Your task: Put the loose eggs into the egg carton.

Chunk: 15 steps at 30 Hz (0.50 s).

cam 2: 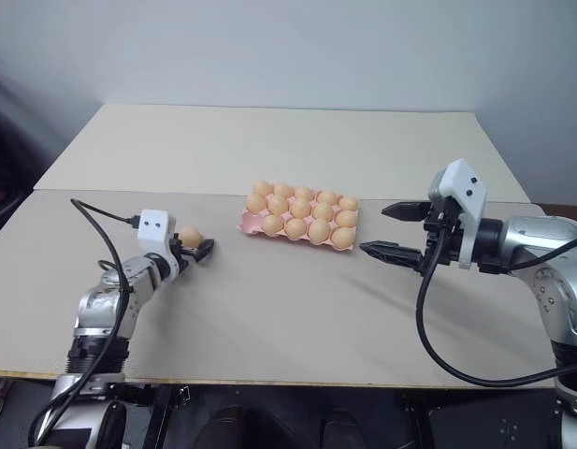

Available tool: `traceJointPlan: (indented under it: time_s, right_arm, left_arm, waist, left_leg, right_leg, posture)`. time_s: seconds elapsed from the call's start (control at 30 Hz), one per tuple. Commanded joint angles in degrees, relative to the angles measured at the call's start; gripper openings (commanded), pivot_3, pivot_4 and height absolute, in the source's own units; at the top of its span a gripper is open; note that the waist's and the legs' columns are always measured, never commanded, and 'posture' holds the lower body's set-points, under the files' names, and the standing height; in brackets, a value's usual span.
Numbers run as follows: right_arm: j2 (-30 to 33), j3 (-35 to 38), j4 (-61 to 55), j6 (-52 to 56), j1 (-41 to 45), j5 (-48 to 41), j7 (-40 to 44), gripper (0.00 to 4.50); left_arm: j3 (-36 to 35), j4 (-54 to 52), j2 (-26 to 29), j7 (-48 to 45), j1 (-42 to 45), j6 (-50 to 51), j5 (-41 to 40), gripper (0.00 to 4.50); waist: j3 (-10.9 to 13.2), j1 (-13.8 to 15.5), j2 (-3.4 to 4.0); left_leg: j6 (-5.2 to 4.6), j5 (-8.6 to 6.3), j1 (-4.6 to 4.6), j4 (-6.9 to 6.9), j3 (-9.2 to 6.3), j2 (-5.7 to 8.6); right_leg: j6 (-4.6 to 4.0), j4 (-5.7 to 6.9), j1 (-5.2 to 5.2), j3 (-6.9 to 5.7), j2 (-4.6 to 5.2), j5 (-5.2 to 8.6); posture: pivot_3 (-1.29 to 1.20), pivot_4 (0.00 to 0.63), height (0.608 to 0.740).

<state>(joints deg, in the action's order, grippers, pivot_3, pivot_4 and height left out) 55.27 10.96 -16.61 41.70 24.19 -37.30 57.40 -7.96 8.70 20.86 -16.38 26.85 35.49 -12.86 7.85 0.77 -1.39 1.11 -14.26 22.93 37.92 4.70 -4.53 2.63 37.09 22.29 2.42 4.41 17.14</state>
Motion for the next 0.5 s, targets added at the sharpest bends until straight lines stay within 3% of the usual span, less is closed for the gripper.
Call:
traceJointPlan:
  time_s: [0.03,0.13,0.2,0.5]
  right_arm:
    - [0.8,2.2,-1.7,0.0,0.4,-1.2,0.2,4.5]
    - [0.6,2.2,-2.0,0.1,0.2,-1.4,0.2,4.5]
    - [0.5,2.1,-2.2,0.1,0.1,-1.5,0.2,4.5]
    - [0.5,2.4,-2.7,0.3,-0.3,-1.6,0.0,4.5]
  left_arm:
    - [-0.1,0.3,-0.6,-0.3,0.6,-1.2,0.0,3.24]
    - [0.0,0.3,-0.8,-0.3,1.1,-1.4,0.0,2.24]
    - [0.2,0.6,-0.8,-0.4,1.4,-1.5,0.2,1.86]
    - [-0.5,-4.3,0.8,-2.5,2.6,0.2,-1.2,1.78]
  waist:
    - [0.0,0.0,0.0]
    - [0.0,0.0,0.0]
    - [0.0,0.1,0.0]
    - [0.0,0.0,-0.01]
  left_leg:
    - [0.0,0.0,0.0,0.0,0.0,0.0]
    - [0.01,0.0,0.0,0.0,0.0,0.0]
    - [0.01,0.0,0.0,0.0,0.0,0.0]
    - [0.02,0.01,0.02,0.0,-0.01,0.01]
  right_leg:
    - [0.0,0.0,0.0,0.0,0.0,0.0]
    - [0.0,0.0,0.0,0.0,0.0,0.0]
    - [0.0,0.0,0.0,0.0,0.0,0.0]
    - [0.0,0.0,0.0,-0.01,0.0,0.0]
  posture:
    - [0.0,0.15,0.74]
    - [0.0,0.15,0.74]
    - [0.0,0.15,0.74]
    - [0.0,0.15,0.74]
